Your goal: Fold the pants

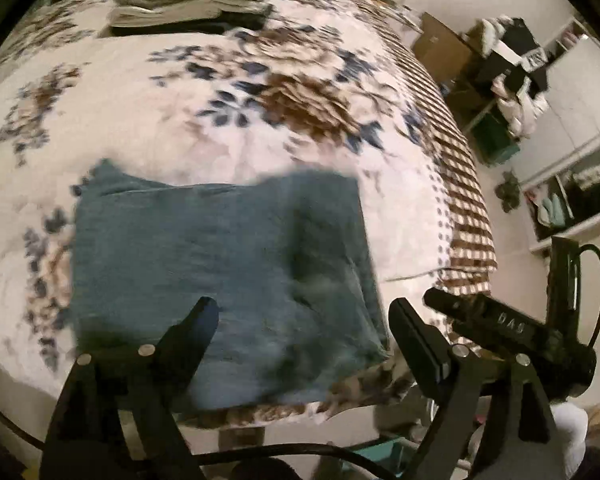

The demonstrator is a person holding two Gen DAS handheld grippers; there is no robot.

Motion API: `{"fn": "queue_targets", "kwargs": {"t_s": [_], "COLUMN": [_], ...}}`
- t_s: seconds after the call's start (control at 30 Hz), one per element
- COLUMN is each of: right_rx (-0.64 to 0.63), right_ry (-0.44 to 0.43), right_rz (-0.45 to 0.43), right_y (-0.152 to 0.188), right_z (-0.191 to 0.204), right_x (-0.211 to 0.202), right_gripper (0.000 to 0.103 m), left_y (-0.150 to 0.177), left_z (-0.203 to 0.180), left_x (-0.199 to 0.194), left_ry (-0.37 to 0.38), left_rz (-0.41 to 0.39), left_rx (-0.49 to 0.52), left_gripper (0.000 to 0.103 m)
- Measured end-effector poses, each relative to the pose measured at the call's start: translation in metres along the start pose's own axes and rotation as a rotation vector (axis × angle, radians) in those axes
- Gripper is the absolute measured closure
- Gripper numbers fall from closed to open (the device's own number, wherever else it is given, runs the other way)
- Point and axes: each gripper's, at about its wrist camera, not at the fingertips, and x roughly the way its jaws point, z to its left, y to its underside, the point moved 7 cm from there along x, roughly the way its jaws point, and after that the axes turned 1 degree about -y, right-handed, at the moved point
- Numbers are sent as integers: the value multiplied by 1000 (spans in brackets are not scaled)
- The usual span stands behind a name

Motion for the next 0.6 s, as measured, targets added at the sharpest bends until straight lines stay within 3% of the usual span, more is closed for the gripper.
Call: {"fn": "queue_targets", "kwargs": {"t_s": [0.07, 0.17, 0.33, 0.43, 0.6], "right_rx": [-20, -51, -152, -184, -172], "right_ry": [-28, -83, -151, -171, -193], "right_rz": [1, 23, 117, 184, 249], "right_y": [-6, -13, -19, -18, -16], "right_z": [16, 40, 80, 95, 103], "right_x": [-2, 5, 53, 88, 119], "right_gripper": [14, 13, 13, 13, 13], "left_y": [-6, -17, -30, -32, -29], "left_z": [10, 40, 113, 145, 174], "left_x": [-12, -27, -13, 4, 23], "left_ry": [22, -2, -160, -258, -318], "left_rz": [-7, -40, -27, -3, 44], "left_rx": [-47, -116, -187, -175, -160], "left_gripper": [16, 16, 16, 16, 16]}}
